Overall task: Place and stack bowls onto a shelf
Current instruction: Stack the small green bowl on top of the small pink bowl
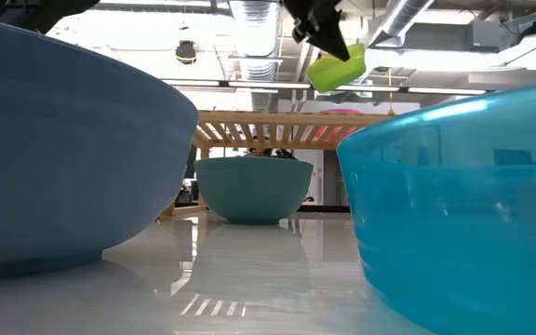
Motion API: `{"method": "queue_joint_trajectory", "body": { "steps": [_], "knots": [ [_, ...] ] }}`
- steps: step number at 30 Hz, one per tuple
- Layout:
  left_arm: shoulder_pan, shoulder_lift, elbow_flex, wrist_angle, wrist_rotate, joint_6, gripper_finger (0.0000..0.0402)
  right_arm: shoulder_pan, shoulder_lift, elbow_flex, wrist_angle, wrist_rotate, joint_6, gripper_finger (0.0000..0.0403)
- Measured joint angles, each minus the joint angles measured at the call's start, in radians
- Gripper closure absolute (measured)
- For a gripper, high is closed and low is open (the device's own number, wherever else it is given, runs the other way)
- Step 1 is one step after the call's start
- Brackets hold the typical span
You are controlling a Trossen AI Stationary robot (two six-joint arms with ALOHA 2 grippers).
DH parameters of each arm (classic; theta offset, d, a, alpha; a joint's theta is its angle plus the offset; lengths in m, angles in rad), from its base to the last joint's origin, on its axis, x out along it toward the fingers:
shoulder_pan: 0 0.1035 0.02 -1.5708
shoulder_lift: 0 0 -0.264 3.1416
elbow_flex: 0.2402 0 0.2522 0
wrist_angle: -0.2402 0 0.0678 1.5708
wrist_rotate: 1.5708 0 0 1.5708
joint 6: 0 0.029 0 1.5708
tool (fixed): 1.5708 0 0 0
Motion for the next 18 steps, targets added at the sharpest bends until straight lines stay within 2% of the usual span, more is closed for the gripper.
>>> {"method": "queue_joint_trajectory", "body": {
  "steps": [2,3,8,13,16,18],
  "knots": [
    [0.014,0.0,0.002,0.024,-0.074,0.037,0.0401,0.0,0.0,0.0,0.0,0.02,0.0,0.0327],
    [0.028,0.0,0.002,0.05,-0.076,0.048,0.0401,0.0,0.0,0.0,0.0,0.027,0.0,0.0327],
    [0.108,-0.007,0.003,0.167,0.015,0.064,0.0401,0.0,0.0,0.0,0.0,0.045,0.01,0.0327],
    [0.155,0.035,0.002,0.215,0.118,0.089,0.0401,0.0,0.0,0.0,0.0,0.045,0.026,0.0327],
    [0.172,0.072,0.0,0.222,0.141,0.132,0.0401,0.0,0.0,0.0,0.0,0.045,0.026,0.0327],
    [0.178,0.088,0.0,0.231,0.121,0.158,0.0401,0.0,0.0,0.0,0.0,0.046,0.026,0.0327]
  ]
}}
